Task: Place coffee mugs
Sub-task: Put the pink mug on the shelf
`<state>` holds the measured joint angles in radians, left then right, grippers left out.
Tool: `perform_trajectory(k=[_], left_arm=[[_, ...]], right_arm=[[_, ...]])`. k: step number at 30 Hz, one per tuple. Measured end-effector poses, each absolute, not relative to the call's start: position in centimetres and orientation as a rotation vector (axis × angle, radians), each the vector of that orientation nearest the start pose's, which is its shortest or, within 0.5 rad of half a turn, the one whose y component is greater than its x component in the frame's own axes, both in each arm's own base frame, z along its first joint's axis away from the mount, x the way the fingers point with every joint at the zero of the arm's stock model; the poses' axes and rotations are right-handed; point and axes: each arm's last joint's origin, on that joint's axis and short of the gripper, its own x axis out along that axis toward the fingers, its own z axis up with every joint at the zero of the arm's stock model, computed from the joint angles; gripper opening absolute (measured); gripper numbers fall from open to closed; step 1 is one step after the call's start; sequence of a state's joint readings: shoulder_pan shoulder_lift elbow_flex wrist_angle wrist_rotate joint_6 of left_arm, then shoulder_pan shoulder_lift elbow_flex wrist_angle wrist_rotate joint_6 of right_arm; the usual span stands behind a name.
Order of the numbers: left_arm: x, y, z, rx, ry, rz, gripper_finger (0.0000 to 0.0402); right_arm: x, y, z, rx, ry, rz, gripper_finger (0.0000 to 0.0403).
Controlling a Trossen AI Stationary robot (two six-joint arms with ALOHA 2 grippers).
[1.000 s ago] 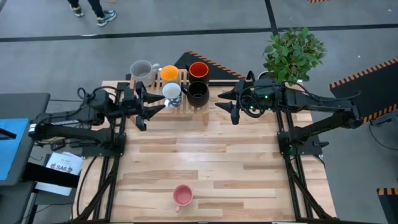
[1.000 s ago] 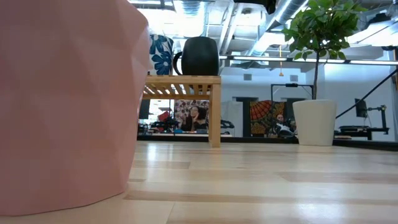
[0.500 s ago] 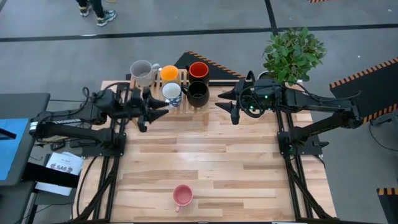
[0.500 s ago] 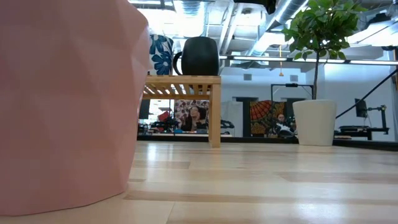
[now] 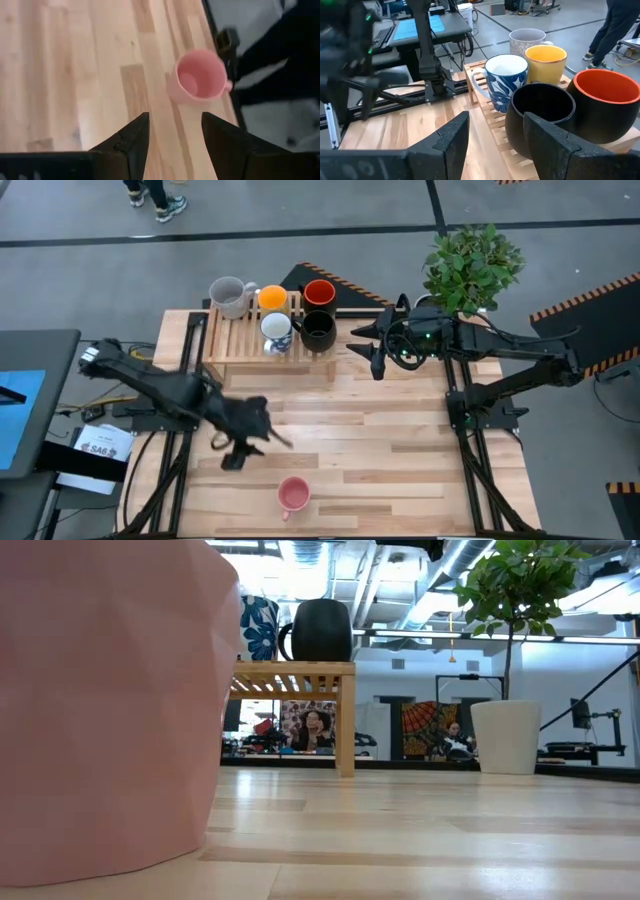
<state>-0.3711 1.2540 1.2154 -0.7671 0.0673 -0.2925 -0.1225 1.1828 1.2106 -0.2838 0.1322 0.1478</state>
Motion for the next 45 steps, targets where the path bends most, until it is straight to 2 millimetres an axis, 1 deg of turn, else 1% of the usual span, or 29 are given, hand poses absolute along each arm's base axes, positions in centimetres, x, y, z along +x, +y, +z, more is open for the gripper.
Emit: perform_trajectory(k=[5, 8, 13, 16, 19, 26, 30, 35, 38, 45], left_arm=[[25.4, -12.5, 30.6, -0.067, 0.928, -0.314, 0.0164], [26.8, -13.8, 29.4, -0.112, 0.927, -0.298, 0.0164], [28.7, -15.1, 27.7, -0.257, 0.920, -0.255, 0.0164], [29.4, -15.5, 26.4, -0.316, 0.959, -0.213, 0.0164], [29.8, -15.9, 25.4, -0.327, 0.994, -0.193, 0.0164], [30.0, -16.4, 24.9, -0.354, 0.990, -0.168, 0.0164], [29.8, -16.5, 24.6, -0.338, 0.982, -0.122, 0.0164], [29.8, -16.5, 24.6, -0.325, 0.971, -0.116, 0.0164], [29.8, -16.6, 24.6, -0.323, 0.972, -0.120, 0.0164], [30.4, -17.9, 23.2, -0.321, 0.992, -0.186, 0.0164]], right_arm=[[25.4, -3.8, 39.0, 0.147, 0.238, -0.284, 0.0214], [25.3, -4.0, 39.0, 0.148, 0.238, -0.293, 0.0214], [25.2, -4.5, 38.8, 0.150, 0.261, -0.311, 0.0214], [25.1, -4.6, 38.5, 0.151, 0.295, -0.320, 0.0214], [25.0, -4.6, 38.2, 0.151, 0.319, -0.322, 0.0214], [25.0, -4.6, 38.2, 0.149, 0.326, -0.321, 0.0214], [25.0, -4.6, 38.2, 0.149, 0.326, -0.321, 0.0214], [25.0, -4.6, 38.2, 0.149, 0.326, -0.321, 0.0214], [25.0, -4.6, 38.2, 0.149, 0.326, -0.321, 0.0214], [25.0, -4.6, 38.2, 0.150, 0.325, -0.321, 0.0214]])
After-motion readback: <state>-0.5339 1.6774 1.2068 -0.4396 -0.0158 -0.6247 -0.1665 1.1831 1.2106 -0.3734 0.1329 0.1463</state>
